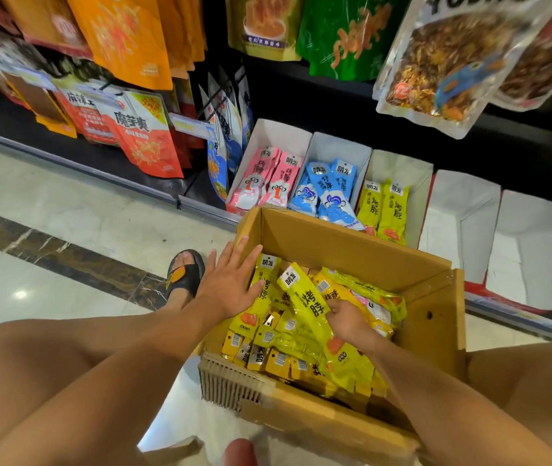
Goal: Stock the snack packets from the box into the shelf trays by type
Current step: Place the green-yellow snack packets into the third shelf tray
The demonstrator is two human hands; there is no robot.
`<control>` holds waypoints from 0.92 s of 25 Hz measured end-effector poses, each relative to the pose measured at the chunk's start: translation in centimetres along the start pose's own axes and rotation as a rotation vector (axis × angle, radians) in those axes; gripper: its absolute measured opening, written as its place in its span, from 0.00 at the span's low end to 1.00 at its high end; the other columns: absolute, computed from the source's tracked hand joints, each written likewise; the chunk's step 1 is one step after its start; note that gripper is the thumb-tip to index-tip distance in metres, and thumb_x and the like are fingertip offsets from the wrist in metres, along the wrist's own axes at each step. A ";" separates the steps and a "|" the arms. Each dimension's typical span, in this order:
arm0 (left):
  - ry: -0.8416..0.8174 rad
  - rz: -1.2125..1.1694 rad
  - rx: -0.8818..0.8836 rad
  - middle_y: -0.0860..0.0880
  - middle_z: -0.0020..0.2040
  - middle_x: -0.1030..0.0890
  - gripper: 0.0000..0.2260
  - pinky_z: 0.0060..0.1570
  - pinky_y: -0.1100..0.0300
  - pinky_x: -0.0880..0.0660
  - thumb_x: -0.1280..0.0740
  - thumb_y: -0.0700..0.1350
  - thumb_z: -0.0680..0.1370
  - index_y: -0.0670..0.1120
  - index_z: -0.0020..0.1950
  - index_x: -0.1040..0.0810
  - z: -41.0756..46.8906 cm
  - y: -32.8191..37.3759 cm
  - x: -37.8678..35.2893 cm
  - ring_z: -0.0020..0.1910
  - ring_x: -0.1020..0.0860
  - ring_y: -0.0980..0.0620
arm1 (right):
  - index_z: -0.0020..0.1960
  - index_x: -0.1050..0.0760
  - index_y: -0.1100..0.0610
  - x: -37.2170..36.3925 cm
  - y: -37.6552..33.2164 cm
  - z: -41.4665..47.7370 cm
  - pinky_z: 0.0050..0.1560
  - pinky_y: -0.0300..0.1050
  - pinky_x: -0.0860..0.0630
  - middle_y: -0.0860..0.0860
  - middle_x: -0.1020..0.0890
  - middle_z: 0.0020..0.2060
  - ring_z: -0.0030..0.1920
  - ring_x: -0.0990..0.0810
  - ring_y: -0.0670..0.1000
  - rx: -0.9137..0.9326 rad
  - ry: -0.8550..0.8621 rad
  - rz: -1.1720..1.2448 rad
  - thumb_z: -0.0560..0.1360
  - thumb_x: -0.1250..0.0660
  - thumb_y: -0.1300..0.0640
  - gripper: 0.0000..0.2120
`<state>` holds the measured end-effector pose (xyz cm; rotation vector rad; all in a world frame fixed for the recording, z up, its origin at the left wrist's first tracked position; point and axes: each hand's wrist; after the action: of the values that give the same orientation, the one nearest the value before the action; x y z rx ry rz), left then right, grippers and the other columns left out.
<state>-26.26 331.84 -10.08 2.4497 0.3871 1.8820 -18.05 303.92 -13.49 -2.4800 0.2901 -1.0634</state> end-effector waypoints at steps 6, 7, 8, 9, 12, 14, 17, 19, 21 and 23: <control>0.210 -0.331 -0.058 0.48 0.77 0.32 0.28 0.72 0.45 0.32 0.46 0.63 0.83 0.49 0.79 0.35 0.5 2.7 1.6 0.75 0.33 0.45 | 0.41 0.19 0.51 3.0 -4.1 -2.1 0.29 0.37 0.35 0.41 0.23 0.24 0.29 0.29 0.45 -0.057 0.100 0.648 0.76 0.32 0.66 0.11; 0.167 -0.500 -0.004 0.48 0.73 0.28 0.26 0.66 0.48 0.28 0.43 0.62 0.83 0.49 0.76 0.32 0.7 3.2 1.9 0.69 0.27 0.47 | 0.42 0.18 0.51 3.2 -4.7 -2.2 0.31 0.38 0.35 0.42 0.22 0.25 0.30 0.29 0.46 -0.051 0.088 0.715 0.76 0.31 0.65 0.09; 0.088 -0.707 0.077 0.49 0.70 0.25 0.26 0.60 0.52 0.25 0.40 0.62 0.83 0.49 0.75 0.31 0.9 3.8 2.3 0.63 0.23 0.49 | 0.46 0.17 0.53 3.4 -5.2 -2.2 0.35 0.40 0.32 0.44 0.19 0.30 0.34 0.28 0.47 -0.036 0.057 0.775 0.76 0.29 0.63 0.06; -0.003 -0.919 0.157 0.49 0.68 0.23 0.26 0.55 0.54 0.23 0.36 0.61 0.82 0.48 0.75 0.30 0.9 4.5 2.8 0.60 0.21 0.51 | 0.51 0.17 0.54 3.5 -5.7 -2.3 0.38 0.41 0.29 0.46 0.16 0.37 0.38 0.24 0.48 -0.013 0.024 0.828 0.76 0.29 0.61 0.06; -0.172 -1.254 0.239 0.49 0.61 0.17 0.19 0.51 0.52 0.18 0.29 0.53 0.80 0.48 0.68 0.24 0.7 5.5 3.8 0.56 0.17 0.50 | 0.60 0.19 0.55 3.4 -6.8 -2.6 0.46 0.42 0.24 0.50 0.15 0.50 0.46 0.19 0.47 0.038 -0.048 0.876 0.77 0.29 0.59 0.11; -0.229 -1.303 0.231 0.51 0.57 0.14 0.11 0.50 0.53 0.18 0.29 0.50 0.80 0.51 0.63 0.20 0.8 5.3 4.1 0.55 0.16 0.52 | 0.60 0.20 0.55 3.3 -7.4 -2.7 0.49 0.44 0.22 0.50 0.14 0.51 0.47 0.18 0.47 0.078 -0.093 0.870 0.77 0.29 0.59 0.12; -0.162 -1.311 0.219 0.50 0.56 0.14 0.11 0.48 0.54 0.18 0.29 0.44 0.81 0.47 0.63 0.19 1.0 4.8 4.1 0.49 0.15 0.52 | 0.60 0.21 0.52 3.1 -7.6 -2.5 0.52 0.47 0.19 0.47 0.14 0.49 0.47 0.15 0.47 0.083 -0.123 0.871 0.78 0.29 0.58 0.11; -0.024 -1.231 0.162 0.48 0.56 0.15 0.11 0.48 0.58 0.19 0.30 0.39 0.81 0.42 0.63 0.19 1.1 3.9 4.5 0.46 0.17 0.56 | 0.59 0.22 0.51 2.6 -6.6 -1.9 0.50 0.47 0.19 0.49 0.14 0.53 0.50 0.15 0.49 0.053 -0.124 0.745 0.78 0.30 0.56 0.10; 0.076 -1.167 0.150 0.49 0.56 0.15 0.10 0.55 0.55 0.19 0.30 0.39 0.81 0.46 0.62 0.18 1.1 2.3 4.7 0.51 0.16 0.55 | 0.57 0.22 0.51 1.4 -4.9 -1.3 0.45 0.46 0.21 0.53 0.15 0.54 0.48 0.16 0.51 0.010 -0.120 0.570 0.79 0.31 0.58 0.07; 0.140 -1.133 0.151 0.51 0.57 0.15 0.10 0.60 0.49 0.20 0.30 0.41 0.81 0.52 0.60 0.19 1.1 0.5 4.7 0.55 0.16 0.52 | 0.55 0.21 0.52 -0.4 -2.7 -0.6 0.47 0.47 0.22 0.56 0.16 0.54 0.49 0.17 0.54 -0.012 -0.107 0.354 0.78 0.32 0.59 0.07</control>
<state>-24.03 332.48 -5.79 1.4930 1.5352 1.4608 -18.71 306.21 -12.11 -2.3668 0.6741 -0.7819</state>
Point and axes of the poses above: each hand's wrist, its own z-axis towards the middle knuckle, its own x-axis out of the back of the hand, y = z × x
